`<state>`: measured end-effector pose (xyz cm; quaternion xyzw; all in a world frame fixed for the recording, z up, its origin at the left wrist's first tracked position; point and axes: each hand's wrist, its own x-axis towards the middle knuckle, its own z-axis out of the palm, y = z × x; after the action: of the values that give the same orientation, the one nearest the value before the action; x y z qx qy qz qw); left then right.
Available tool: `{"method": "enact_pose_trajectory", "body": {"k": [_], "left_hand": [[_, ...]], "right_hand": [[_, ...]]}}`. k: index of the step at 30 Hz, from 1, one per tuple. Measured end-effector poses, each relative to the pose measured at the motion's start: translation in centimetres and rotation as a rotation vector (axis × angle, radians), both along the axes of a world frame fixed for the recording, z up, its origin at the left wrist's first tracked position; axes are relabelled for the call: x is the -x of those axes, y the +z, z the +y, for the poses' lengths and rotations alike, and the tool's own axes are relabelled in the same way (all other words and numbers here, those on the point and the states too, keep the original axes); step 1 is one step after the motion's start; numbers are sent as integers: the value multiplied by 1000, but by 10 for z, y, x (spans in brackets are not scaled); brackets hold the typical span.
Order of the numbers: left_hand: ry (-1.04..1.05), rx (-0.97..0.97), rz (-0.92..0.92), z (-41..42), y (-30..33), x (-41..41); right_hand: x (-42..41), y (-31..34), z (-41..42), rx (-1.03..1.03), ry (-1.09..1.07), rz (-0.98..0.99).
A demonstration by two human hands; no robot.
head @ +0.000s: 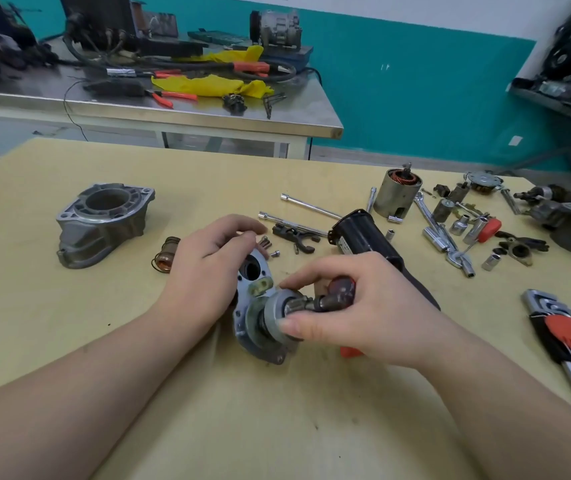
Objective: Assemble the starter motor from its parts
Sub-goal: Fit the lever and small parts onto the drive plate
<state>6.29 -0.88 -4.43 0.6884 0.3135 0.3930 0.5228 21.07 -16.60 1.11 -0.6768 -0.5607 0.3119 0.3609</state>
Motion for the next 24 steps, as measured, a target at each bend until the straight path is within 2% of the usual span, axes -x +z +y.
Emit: {"method": "enact_pose_trajectory", "body": {"k": [4, 7, 11, 14, 17, 19, 21, 24], "left_hand": [[22, -80, 96, 5, -1, 0], [54, -17, 60, 6, -3, -1], [212, 190, -116, 8, 3, 0], [295, 597, -288, 11, 11, -1], [219, 1009, -504, 14, 18, 4], [83, 1139, -610, 14, 21, 6], [-61, 1157, -663, 11, 24, 7], [-225, 1027, -596, 9, 29, 11]], "right_hand": [[6, -6, 0, -76, -18, -39], [6, -10, 2, -102, -57, -22], [5, -16, 5, -127, -126, 153], [-1, -18, 9, -171, -216, 411], [-11, -13, 12, -241, -277, 812], [-15, -9, 13, -277, -290, 976], [-16, -7, 13, -303, -286, 1073], [-18, -5, 12, -359, -280, 1152]]}}
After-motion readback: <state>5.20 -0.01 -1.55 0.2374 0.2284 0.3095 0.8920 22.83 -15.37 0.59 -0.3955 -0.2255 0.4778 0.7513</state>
